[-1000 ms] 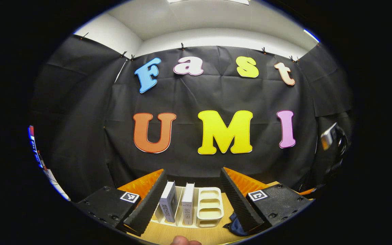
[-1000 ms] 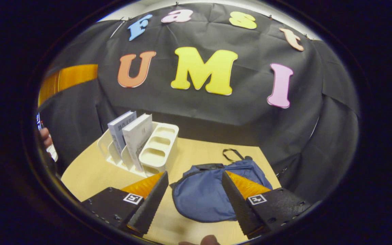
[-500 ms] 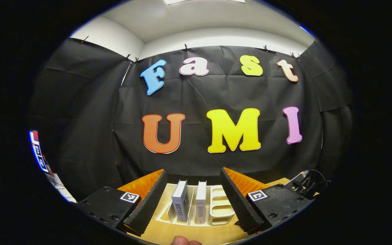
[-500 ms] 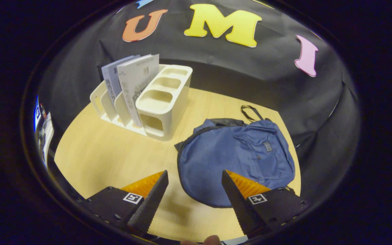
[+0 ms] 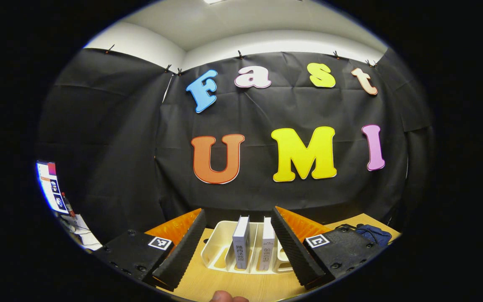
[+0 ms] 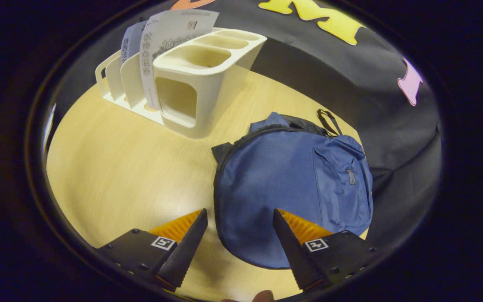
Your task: Open the schoolbag, grab two books from the bookshelf and put them into the schoolbag.
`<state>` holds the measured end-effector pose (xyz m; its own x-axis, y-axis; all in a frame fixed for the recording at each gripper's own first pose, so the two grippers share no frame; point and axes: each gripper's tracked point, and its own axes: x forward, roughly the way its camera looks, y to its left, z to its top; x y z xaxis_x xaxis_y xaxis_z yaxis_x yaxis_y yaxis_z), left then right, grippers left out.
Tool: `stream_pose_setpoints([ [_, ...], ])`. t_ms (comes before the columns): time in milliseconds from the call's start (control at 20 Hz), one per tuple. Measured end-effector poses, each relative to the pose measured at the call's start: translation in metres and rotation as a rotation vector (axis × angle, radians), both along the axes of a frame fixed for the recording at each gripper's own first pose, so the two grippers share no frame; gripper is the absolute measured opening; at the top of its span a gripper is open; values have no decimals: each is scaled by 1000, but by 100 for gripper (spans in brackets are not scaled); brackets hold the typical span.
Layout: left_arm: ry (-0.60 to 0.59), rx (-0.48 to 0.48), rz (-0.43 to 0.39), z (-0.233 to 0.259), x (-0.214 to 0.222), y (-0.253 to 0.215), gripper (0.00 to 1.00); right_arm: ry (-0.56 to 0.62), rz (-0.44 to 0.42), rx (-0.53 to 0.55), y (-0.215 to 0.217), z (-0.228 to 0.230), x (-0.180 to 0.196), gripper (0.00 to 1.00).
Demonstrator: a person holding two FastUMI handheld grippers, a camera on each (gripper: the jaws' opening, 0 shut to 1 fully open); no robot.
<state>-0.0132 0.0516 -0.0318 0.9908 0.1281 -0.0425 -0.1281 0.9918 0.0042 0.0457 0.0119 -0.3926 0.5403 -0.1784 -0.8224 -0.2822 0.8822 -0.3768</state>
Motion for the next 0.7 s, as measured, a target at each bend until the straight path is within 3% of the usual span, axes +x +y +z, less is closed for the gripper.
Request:
stream_pose_setpoints([
  [100, 7, -1, 9, -3, -1, 4, 100, -5, -3, -46, -5, -5, 5, 97],
  [250, 27, -17, 18, -9, -1, 6, 99, -23, -14, -87, -12, -2, 8, 81],
  [300, 32, -26, 21, -11, -2, 7, 100, -41, -19, -106, -15, 3, 10, 87],
  [400, 40, -41, 24, -14, -2, 7, 99, -76, -22, -122, -18, 11, 15, 70],
  [450, 43, -45, 25, -14, -2, 7, 99, -98, -17, -135, -17, 15, 17, 70],
  [550, 45, -48, 22, -15, -1, 6, 99, -111, -4, -145, -18, 15, 20, 56],
  [600, 46, -46, 21, -15, 0, 6, 99, -95, -2, -151, -18, 10, 19, 45],
  [700, 45, -41, 18, -15, 1, 5, 100, -67, -24, -137, -19, 2, 20, 45],
])
